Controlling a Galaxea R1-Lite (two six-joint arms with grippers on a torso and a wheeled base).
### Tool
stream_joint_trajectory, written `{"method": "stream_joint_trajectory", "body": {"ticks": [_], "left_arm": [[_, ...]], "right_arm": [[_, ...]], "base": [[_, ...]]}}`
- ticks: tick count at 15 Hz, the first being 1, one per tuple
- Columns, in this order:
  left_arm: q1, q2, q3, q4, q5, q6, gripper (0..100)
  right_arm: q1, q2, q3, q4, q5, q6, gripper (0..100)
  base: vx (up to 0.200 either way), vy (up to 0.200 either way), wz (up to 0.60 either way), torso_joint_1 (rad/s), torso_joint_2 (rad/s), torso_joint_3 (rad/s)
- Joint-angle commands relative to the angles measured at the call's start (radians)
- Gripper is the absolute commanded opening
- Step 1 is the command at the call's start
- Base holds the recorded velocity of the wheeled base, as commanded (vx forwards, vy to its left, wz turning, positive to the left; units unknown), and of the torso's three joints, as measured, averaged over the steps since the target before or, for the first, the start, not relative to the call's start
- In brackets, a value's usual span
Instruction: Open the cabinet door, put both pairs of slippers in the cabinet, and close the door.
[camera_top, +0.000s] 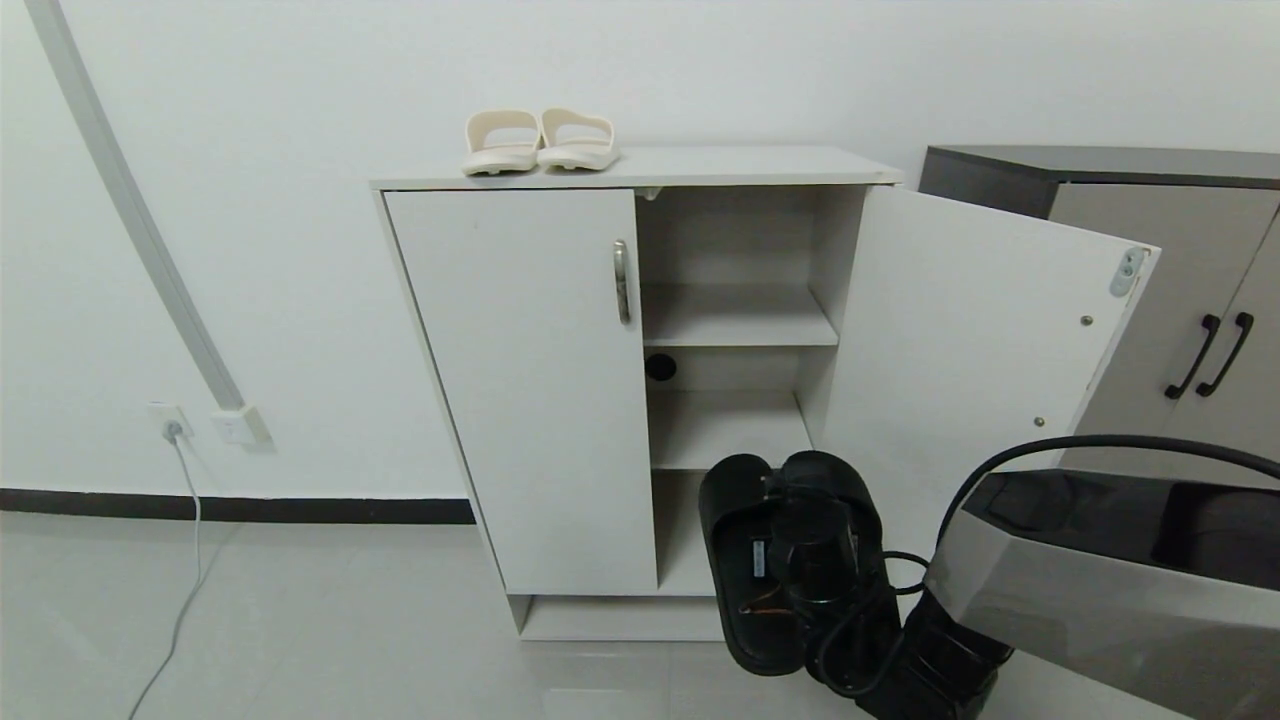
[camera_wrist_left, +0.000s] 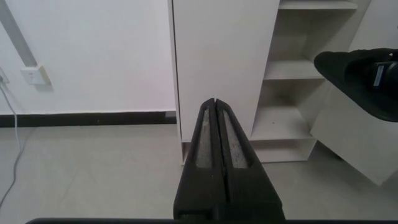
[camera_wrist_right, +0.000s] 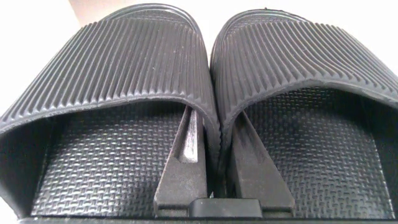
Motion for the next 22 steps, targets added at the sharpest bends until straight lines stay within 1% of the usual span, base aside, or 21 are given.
{"method": "stream_joint_trajectory", "body": {"ticks": [1,6,16,19,22], "left_arm": [[0.000,0.001,0.000,0.000,0.000,0.000,0],[0.000,0.001,0.000,0.000,0.002,0.000,0],[0.000,0.001,0.000,0.000,0.002,0.000,0],[0.000,0.001,0.000,0.000,0.002,0.000,0],[0.000,0.001,0.000,0.000,0.002,0.000,0]], "right_arm": [[-0.019,-0.007,0.002,0.000,-0.001,-0.003,0],[-0.061,-0.006,0.000,0.001,-0.001,-0.016,0],[-0.111,-0.006,-0.009,0.004,0.005,-0.037,0],[-0.108,-0.006,-0.009,-0.002,0.005,-0.037,0],[-0.059,-0.010,-0.012,-0.028,0.011,-0.035,0]], "base": [[0.000,0.000,0.00,0.000,0.00,0.000],[0.000,0.000,0.00,0.000,0.00,0.000],[0.000,0.000,0.00,0.000,0.00,0.000],[0.000,0.000,0.00,0.000,0.00,0.000],[0.000,0.000,0.00,0.000,0.00,0.000]]}}
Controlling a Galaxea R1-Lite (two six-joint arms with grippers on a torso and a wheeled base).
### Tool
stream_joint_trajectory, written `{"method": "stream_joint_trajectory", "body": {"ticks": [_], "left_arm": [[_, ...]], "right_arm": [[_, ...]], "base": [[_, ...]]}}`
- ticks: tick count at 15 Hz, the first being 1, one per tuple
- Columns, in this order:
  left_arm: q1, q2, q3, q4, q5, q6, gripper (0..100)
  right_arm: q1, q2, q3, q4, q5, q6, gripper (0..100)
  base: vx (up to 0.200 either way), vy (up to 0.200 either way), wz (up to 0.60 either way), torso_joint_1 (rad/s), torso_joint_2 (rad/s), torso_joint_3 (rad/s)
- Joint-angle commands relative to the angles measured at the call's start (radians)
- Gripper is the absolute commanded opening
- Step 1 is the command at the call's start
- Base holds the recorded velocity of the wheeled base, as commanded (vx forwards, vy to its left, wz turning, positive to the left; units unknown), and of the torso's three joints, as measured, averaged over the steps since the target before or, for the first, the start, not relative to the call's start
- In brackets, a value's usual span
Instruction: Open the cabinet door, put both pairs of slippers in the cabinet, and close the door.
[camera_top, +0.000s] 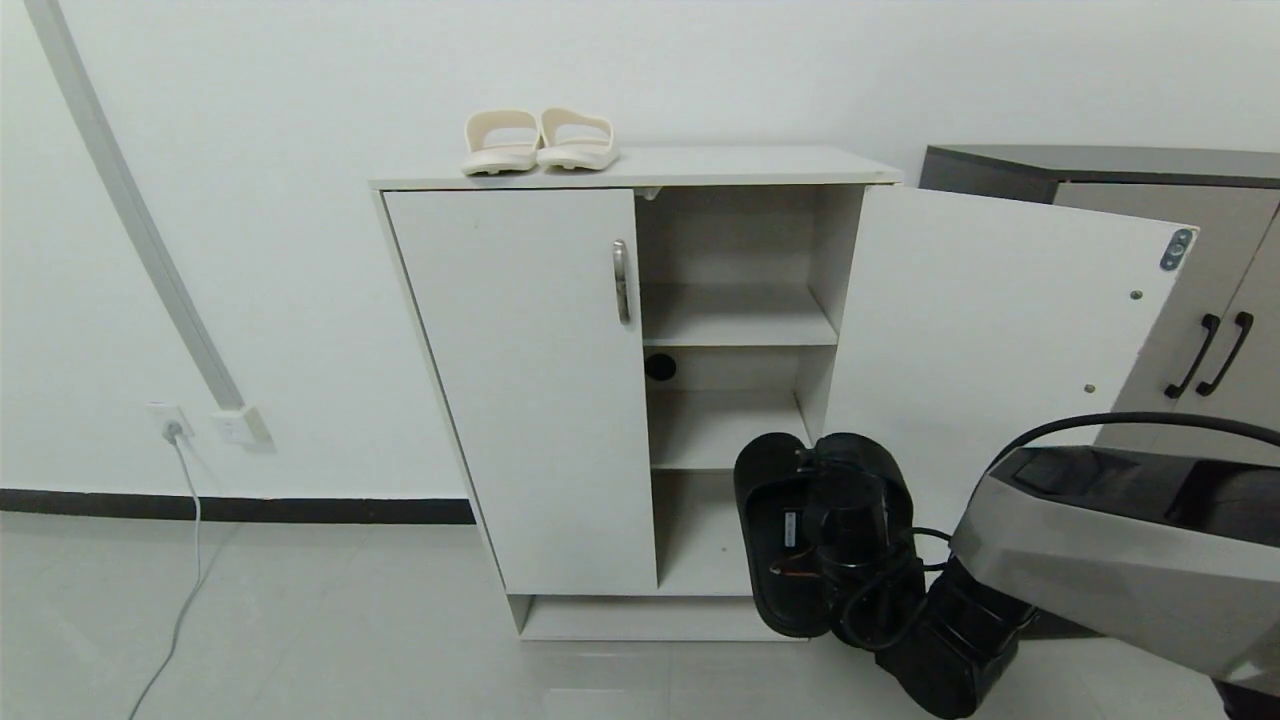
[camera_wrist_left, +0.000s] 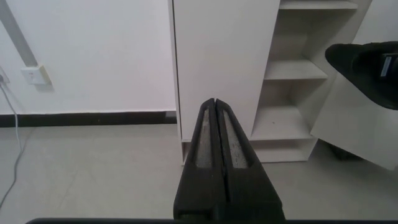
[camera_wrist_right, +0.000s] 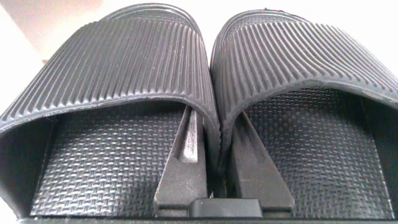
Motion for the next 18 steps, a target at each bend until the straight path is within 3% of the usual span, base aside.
{"method": "stream_joint_trajectory", "body": {"ticks": [1,3,6,18], "left_arm": [[0.000,0.001,0.000,0.000,0.000,0.000,0],[0.000,0.001,0.000,0.000,0.000,0.002,0],[0.000,0.001,0.000,0.000,-0.003,0.002,0],[0.000,0.001,0.000,0.000,-0.003,0.003,0]], "right_arm": [[0.057,-0.001,-0.010,-0.004,0.014,0.005,0],[0.103,0.021,-0.069,-0.001,0.018,0.008,0],[0.104,0.077,-0.139,0.004,0.016,0.033,0],[0.104,0.123,-0.139,0.010,0.011,0.096,0]], "base": [[0.000,0.000,0.00,0.000,0.00,0.000],[0.000,0.000,0.00,0.000,0.00,0.000],[0.000,0.000,0.00,0.000,0.00,0.000],[0.000,0.000,0.00,0.001,0.00,-0.005]]}}
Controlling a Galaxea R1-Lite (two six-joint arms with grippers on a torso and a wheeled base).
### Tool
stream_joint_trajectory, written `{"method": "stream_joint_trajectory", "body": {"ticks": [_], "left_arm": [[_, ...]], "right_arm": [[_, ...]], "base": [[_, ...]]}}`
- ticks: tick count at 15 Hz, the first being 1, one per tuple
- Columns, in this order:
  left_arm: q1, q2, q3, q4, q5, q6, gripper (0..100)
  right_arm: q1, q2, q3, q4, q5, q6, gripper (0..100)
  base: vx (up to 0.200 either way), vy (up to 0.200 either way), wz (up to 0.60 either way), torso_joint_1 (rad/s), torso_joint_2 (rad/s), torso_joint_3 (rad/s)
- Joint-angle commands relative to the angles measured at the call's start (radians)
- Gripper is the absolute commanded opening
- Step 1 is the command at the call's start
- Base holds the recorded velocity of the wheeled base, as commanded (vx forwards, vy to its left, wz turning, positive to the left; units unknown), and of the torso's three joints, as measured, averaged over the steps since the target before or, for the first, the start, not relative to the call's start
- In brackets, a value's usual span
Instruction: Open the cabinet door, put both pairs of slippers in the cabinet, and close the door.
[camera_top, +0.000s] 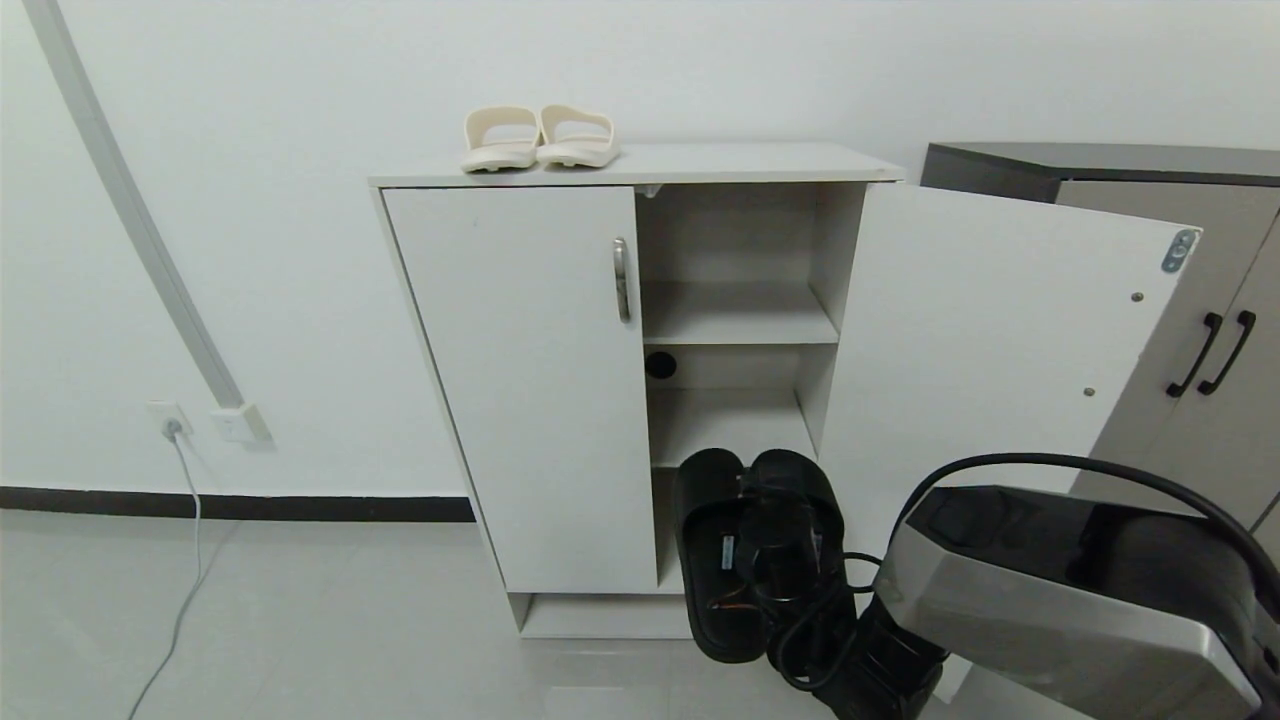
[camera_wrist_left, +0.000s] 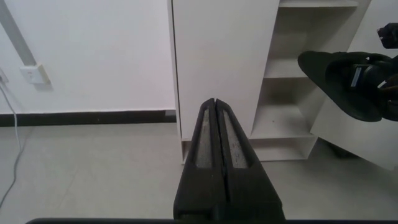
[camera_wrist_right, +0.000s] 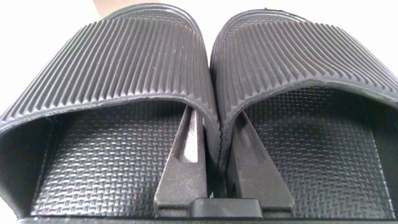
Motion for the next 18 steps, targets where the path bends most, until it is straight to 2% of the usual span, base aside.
{"method": "stream_joint_trajectory", "body": {"ticks": [1,14,18], "left_arm": [[0.000,0.001,0.000,0.000,-0.001,0.000,0],[0.000,0.001,-0.001,0.000,0.001,-0.001,0],[0.000,0.001,-0.001,0.000,0.001,-0.001,0]], "right_arm": [[0.003,0.006,0.005,0.000,0.000,0.000,0],[0.004,0.017,0.000,0.040,-0.003,-0.011,0],[0.007,0.017,0.005,-0.003,-0.016,-0.051,0]], "base": [[0.000,0.000,0.00,0.002,0.00,-0.134],[0.000,0.000,0.00,0.004,0.00,-0.189],[0.000,0.000,0.00,-0.001,0.00,-0.182]]}}
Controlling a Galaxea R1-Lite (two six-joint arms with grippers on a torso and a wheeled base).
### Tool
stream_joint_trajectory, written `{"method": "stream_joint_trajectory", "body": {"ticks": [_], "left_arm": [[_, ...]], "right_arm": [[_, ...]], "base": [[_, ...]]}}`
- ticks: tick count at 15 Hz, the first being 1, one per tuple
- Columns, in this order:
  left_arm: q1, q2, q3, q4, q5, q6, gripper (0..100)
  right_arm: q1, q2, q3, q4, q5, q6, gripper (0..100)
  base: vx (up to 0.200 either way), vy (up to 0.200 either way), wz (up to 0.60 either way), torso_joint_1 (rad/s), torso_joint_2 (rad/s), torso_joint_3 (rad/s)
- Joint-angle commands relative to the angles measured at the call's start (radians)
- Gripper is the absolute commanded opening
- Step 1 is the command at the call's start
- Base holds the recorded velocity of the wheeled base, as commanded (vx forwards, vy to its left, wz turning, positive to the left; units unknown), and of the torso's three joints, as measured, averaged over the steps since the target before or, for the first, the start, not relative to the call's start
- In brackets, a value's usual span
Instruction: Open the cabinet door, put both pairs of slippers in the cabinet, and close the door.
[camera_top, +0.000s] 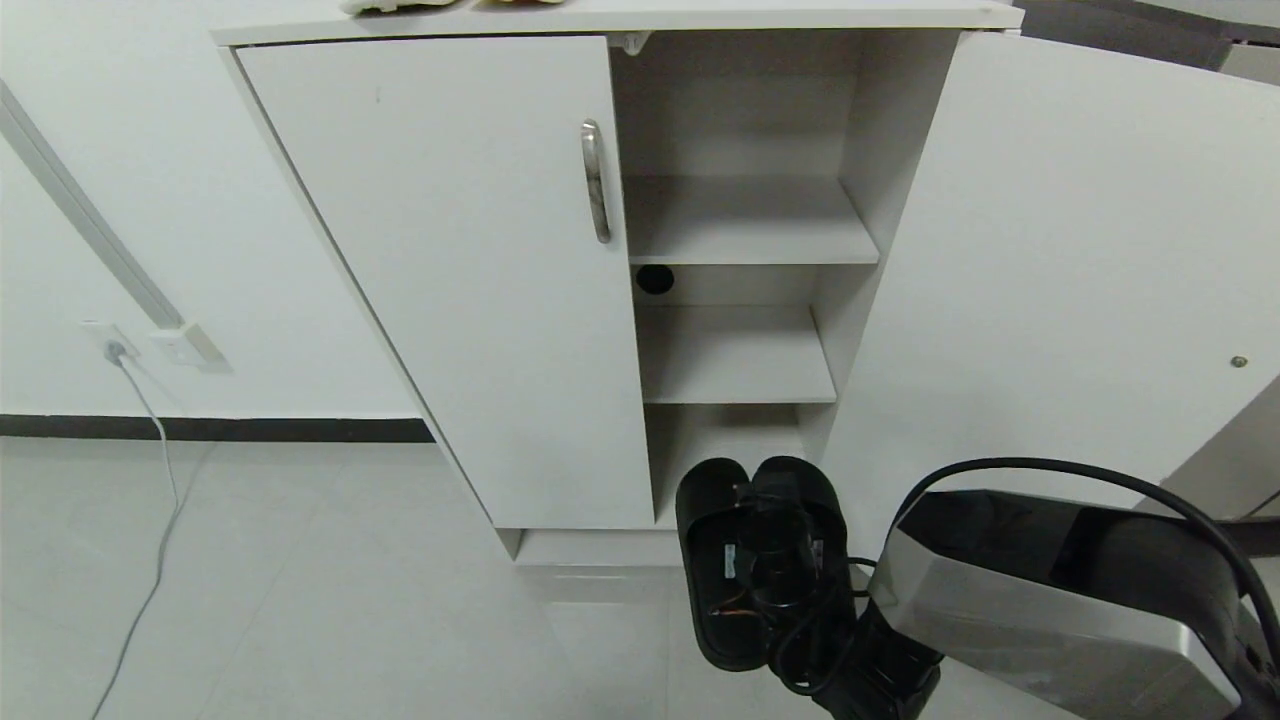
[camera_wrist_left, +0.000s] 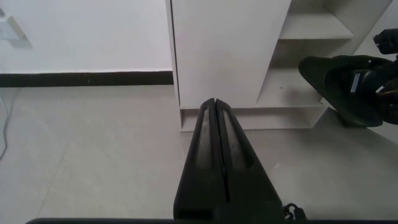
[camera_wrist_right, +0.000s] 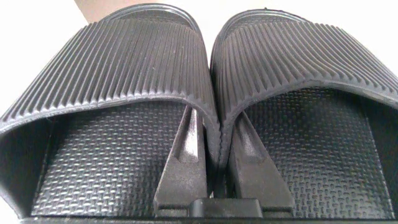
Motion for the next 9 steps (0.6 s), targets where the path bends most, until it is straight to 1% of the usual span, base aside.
{"method": "stream_joint_trajectory", "body": {"ticks": [1,4,9], "left_arm": [[0.000,0.001,0.001,0.000,0.002,0.000,0],[0.000,0.001,0.001,0.000,0.002,-0.002,0],[0.000,0.001,0.000,0.000,0.003,-0.002,0]], "right_arm": [[0.000,0.001,0.004,-0.035,0.000,-0.029,0],[0.000,0.015,0.009,-0.161,-0.010,-0.120,0],[-0.003,0.016,0.023,-0.290,-0.015,-0.206,0]], "base": [[0.000,0.000,0.00,0.002,0.00,-0.071],[0.000,0.000,0.00,0.000,0.00,0.000],[0.000,0.000,0.00,0.000,0.00,0.000]]}}
